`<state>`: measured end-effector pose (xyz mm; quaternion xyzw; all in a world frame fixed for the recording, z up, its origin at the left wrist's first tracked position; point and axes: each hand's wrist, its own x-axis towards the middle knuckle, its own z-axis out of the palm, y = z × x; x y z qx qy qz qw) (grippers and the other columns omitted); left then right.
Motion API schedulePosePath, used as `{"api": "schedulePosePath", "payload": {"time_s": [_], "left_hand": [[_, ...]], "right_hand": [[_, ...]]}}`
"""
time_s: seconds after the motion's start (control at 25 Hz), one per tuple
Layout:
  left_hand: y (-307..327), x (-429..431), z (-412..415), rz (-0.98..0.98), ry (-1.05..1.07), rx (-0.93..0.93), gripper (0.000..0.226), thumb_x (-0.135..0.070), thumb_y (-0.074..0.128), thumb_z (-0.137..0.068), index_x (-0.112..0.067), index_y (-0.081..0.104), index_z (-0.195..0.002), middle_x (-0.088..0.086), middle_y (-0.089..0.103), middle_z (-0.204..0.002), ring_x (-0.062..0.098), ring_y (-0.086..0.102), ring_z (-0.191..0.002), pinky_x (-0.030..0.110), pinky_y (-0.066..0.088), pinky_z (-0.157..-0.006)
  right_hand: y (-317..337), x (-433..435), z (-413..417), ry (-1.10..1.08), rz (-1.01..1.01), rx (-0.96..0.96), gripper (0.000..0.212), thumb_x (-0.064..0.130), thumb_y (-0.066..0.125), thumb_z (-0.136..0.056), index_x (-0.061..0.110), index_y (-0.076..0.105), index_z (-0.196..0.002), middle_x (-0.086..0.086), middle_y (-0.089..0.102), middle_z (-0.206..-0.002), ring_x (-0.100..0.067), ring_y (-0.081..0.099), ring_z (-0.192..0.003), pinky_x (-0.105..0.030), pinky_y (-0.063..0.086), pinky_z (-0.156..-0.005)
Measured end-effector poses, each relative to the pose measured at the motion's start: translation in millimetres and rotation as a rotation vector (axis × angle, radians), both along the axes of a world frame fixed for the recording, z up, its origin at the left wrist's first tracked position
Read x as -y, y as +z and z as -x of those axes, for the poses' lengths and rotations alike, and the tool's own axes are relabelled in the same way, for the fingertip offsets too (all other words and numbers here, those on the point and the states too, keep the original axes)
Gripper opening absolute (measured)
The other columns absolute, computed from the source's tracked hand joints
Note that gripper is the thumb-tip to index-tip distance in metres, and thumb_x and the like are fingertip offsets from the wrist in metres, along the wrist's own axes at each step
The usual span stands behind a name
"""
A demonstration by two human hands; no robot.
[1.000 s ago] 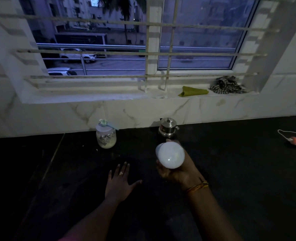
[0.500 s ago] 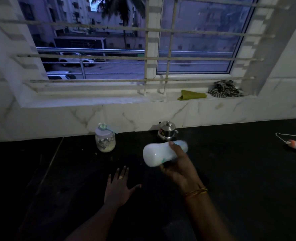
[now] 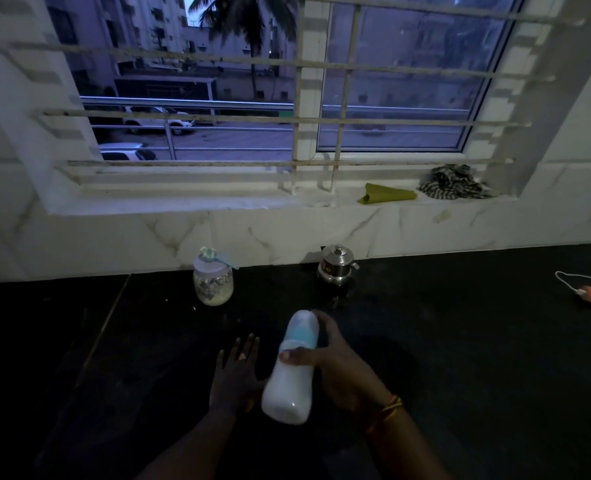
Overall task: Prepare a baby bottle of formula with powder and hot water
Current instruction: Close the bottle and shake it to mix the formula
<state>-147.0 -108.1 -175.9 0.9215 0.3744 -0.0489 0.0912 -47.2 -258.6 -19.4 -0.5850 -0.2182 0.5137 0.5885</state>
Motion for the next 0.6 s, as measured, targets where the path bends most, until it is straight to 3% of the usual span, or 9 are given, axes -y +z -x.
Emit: {"api": "schedulePosePath", "payload": {"time_s": [0.08,0.12,0.16,0.2,0.28,0.36,0.4,0.48,0.6], "left_hand": [[-1.2,0.0,-2.1,0.046,0.041,0.048,0.136,-0.091,-0.022,-0.034,-0.021,-0.003,-0.149,-0.004,-0.005,-0.159,0.017,-0.006,-0.146,0.044,0.000,-0.118],[-2.7,-0.5,-2.7,0.057,0.050,0.059,0.141,-0.092,-0.026,-0.029,-0.022,-0.002,-0.149,-0.006,-0.005,-0.159,0.016,-0.007,-0.146,0.044,-0.001,-0.118],[-4.4,-0.2,-3.6,0.050,0.057,0.070,0.141,-0.091,-0.028,-0.029,-0.022,-0.001,-0.149,-0.007,-0.004,-0.159,0.015,-0.006,-0.146,0.043,-0.002,-0.118],[-5.8,-0.1,-4.0,0.039,0.067,0.081,0.137,-0.091,-0.026,-0.033,-0.022,0.000,-0.149,-0.007,-0.002,-0.159,0.015,-0.005,-0.146,0.043,-0.001,-0.118],[-6.3,0.9,-4.2,0.018,0.079,0.093,0.125,-0.091,-0.015,-0.046,-0.022,0.002,-0.149,-0.008,0.001,-0.159,0.016,-0.003,-0.146,0.044,0.000,-0.118],[-5.8,1.4,-3.4,0.020,0.081,0.068,0.115,-0.090,-0.003,-0.057,-0.022,0.001,-0.149,-0.007,-0.001,-0.159,0.016,-0.004,-0.146,0.044,0.000,-0.118],[-5.8,1.1,-3.0,0.017,0.073,0.058,0.117,-0.091,-0.004,-0.055,-0.021,0.000,-0.149,-0.007,-0.001,-0.159,0.017,-0.004,-0.146,0.044,0.000,-0.117],[-4.6,-0.5,-3.1,0.014,0.049,0.015,0.118,-0.086,-0.008,-0.050,-0.021,-0.002,-0.149,-0.005,-0.004,-0.159,0.018,-0.005,-0.146,0.045,0.001,-0.118],[-1.1,-0.1,-1.5,0.043,0.024,0.020,0.117,-0.081,-0.007,-0.048,-0.021,-0.005,-0.149,-0.004,-0.007,-0.159,0.017,-0.007,-0.146,0.045,0.000,-0.118]], "right_hand": [[5.6,1.5,-3.5,-0.068,-0.001,0.497,0.090,0.003,0.078,-0.064,0.044,0.028,-0.127,0.011,0.047,-0.108,-0.012,0.056,-0.093,-0.026,0.054,-0.070],[5.1,1.2,-5.3,-0.165,-0.063,0.609,0.094,0.003,0.078,-0.064,0.045,0.026,-0.131,0.015,0.046,-0.107,-0.010,0.055,-0.093,-0.025,0.053,-0.071],[4.0,1.0,-7.9,-0.300,-0.178,0.539,0.092,0.001,0.076,-0.066,0.043,0.027,-0.131,0.016,0.046,-0.108,-0.011,0.057,-0.094,-0.028,0.053,-0.071],[3.0,0.6,-11.2,-0.456,-0.315,0.330,0.085,-0.001,0.074,-0.068,0.040,0.030,-0.129,0.011,0.049,-0.111,-0.015,0.059,-0.096,-0.034,0.055,-0.071],[-1.0,-5.5,-17.5,-0.651,-0.497,-0.285,0.068,0.007,0.071,-0.072,0.029,0.038,-0.127,-0.006,0.053,-0.122,-0.030,0.059,-0.105,-0.044,0.058,-0.067],[-8.6,-9.6,-18.6,-0.570,-0.477,-0.631,0.081,0.021,0.078,-0.061,0.019,0.042,-0.132,-0.017,0.051,-0.132,-0.036,0.056,-0.111,-0.045,0.059,-0.061],[-9.8,-8.0,-16.3,-0.476,-0.413,-0.639,0.087,0.023,0.080,-0.056,0.016,0.041,-0.134,-0.019,0.049,-0.134,-0.035,0.057,-0.108,-0.045,0.059,-0.062],[-7.3,-1.0,-8.5,-0.294,-0.263,-0.309,0.076,0.017,0.075,-0.064,0.021,0.039,-0.131,-0.017,0.049,-0.131,-0.028,0.059,-0.099,-0.045,0.058,-0.071],[-4.7,3.9,-7.7,-0.123,-0.121,0.491,0.082,0.009,0.080,-0.064,0.046,0.030,-0.118,0.011,0.050,-0.109,-0.011,0.059,-0.089,-0.026,0.056,-0.073]]}}
